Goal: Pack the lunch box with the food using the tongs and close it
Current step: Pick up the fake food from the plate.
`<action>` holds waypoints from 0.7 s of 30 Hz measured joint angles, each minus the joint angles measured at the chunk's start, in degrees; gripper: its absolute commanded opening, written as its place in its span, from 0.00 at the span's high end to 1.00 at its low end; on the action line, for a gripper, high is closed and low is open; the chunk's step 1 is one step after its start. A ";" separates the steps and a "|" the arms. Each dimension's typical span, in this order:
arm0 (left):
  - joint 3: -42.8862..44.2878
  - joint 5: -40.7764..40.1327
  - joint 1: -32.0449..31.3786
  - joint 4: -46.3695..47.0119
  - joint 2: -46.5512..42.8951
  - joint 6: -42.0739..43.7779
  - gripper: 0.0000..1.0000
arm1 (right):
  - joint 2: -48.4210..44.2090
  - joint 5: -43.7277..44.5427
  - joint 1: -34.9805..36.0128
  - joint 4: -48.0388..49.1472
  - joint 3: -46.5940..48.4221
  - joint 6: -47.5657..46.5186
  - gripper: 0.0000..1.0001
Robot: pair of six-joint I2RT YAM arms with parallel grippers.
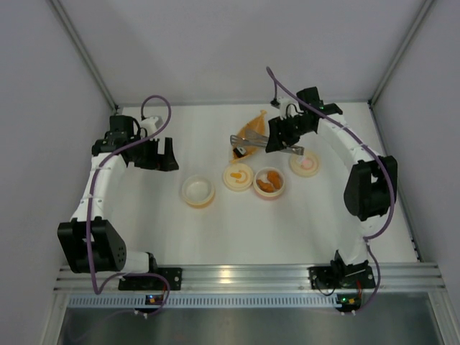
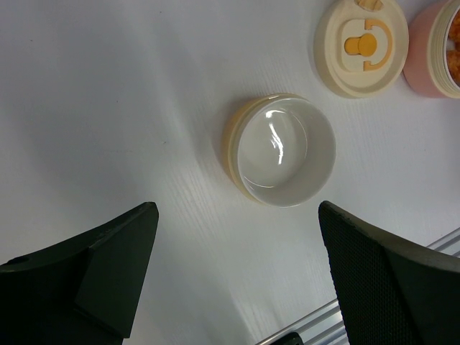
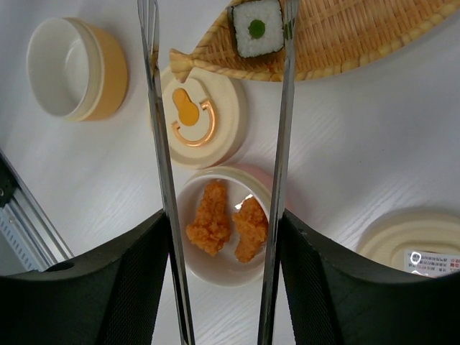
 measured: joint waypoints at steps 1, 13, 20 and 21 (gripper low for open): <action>0.02 0.07 0.00 0.00 0.02 0.07 0.02 | 0.55 -0.07 0.00 -0.04 0.09 -0.42 0.44; 0.92 0.28 0.00 -0.09 0.87 1.03 0.02 | 6.21 -0.35 -0.07 -1.16 2.58 -3.45 0.40; 1.25 0.28 0.00 -0.07 1.11 1.55 0.02 | 7.65 -0.72 -0.17 -1.27 3.69 -3.82 0.40; 1.25 0.28 0.00 -0.07 1.11 1.55 0.02 | 7.96 -0.81 -0.17 -1.20 3.76 -3.89 0.40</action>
